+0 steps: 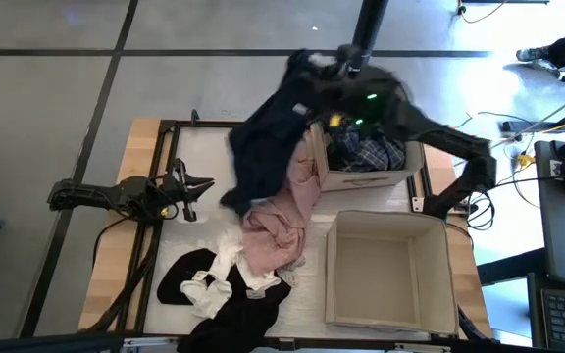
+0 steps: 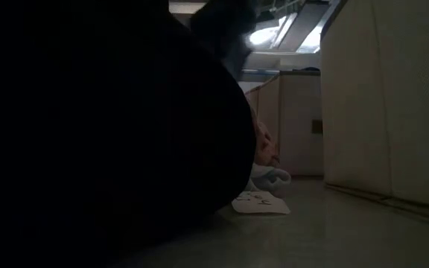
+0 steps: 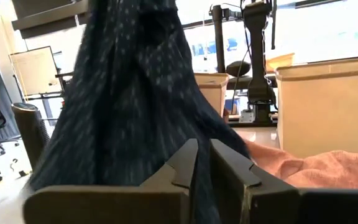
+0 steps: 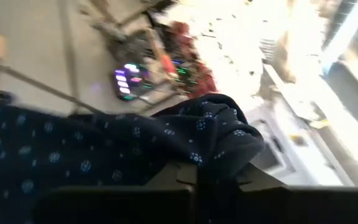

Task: Sort clothes
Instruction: Put the dark blue patterned shirt into the top laundry organizer

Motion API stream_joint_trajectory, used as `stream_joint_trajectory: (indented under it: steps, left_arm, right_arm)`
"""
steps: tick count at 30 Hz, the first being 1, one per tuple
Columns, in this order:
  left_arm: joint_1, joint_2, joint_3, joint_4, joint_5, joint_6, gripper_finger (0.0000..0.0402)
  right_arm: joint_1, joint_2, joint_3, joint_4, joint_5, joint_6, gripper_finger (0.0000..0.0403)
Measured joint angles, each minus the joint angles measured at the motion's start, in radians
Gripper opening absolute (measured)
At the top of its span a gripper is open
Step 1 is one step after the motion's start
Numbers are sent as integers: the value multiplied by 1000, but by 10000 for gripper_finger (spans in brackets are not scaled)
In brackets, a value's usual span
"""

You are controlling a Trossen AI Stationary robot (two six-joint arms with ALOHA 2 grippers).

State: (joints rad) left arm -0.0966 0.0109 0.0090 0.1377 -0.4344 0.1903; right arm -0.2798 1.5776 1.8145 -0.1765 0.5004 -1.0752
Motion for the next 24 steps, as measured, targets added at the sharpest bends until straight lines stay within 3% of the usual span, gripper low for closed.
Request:
stream_joint_trajectory:
  steps: [10,17,24]
  left_arm:
    - [0,0,0,-1,0,4,31]
    - [0,0,0,0,0,15,31]
    - [0,0,0,1,0,20,31]
  right_arm:
    - [-31,-220,0,193,241,-334,24]
    - [-29,-341,1,357,253,-614,15]
    - [-29,-378,70,462,257,-707,19]
